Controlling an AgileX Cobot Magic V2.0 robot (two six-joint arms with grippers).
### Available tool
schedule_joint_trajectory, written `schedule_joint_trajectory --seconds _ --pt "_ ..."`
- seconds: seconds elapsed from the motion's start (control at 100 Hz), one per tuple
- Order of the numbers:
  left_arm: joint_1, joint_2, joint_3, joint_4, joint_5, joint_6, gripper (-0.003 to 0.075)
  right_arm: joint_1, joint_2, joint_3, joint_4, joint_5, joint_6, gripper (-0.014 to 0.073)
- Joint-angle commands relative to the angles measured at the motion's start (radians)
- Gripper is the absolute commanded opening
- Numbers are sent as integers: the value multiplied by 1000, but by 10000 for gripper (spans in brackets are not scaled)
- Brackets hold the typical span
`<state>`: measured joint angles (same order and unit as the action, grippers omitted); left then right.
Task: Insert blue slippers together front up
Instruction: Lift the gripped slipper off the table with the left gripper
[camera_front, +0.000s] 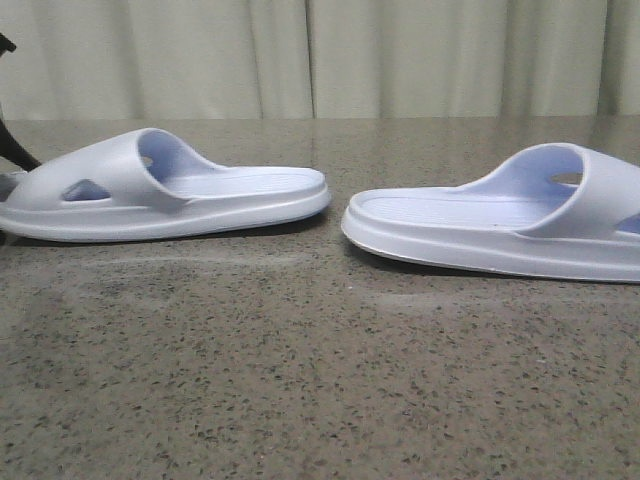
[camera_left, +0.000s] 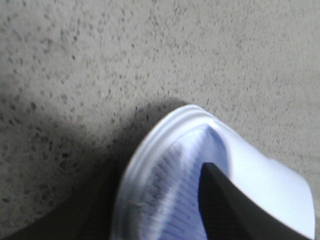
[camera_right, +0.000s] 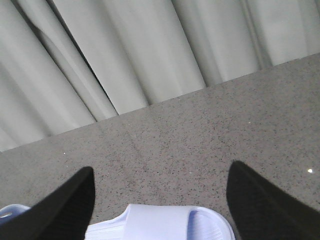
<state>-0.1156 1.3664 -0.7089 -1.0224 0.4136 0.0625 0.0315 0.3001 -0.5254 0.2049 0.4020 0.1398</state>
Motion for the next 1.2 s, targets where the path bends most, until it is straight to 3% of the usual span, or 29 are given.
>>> schedule_joint_trajectory --seconds 0.0,0.22,0.35,0.54,0.73,0.96,1.19 --pt "-6 -9 -8 -22 52 -5 258 -6 16 -36 3 -83 -9 477" --pt "-6 -9 -8 -2 -5 108 141 -6 16 -36 3 -83 -9 477" --pt "-6 -9 -8 -2 -44 152 16 -6 16 -36 3 -83 -9 477" --pt "-6 -13 -8 -63 -44 202 28 -6 16 -36 3 -83 -9 477" --pt "7 -51 -8 -278 -3 347 28 -6 16 -36 3 -83 -9 477" --pt "128 -98 -8 -537 258 514 28 -6 16 -36 3 -83 -9 477" --pt "247 -123 -8 -670 487 542 28 -6 16 -36 3 -83 -9 477"
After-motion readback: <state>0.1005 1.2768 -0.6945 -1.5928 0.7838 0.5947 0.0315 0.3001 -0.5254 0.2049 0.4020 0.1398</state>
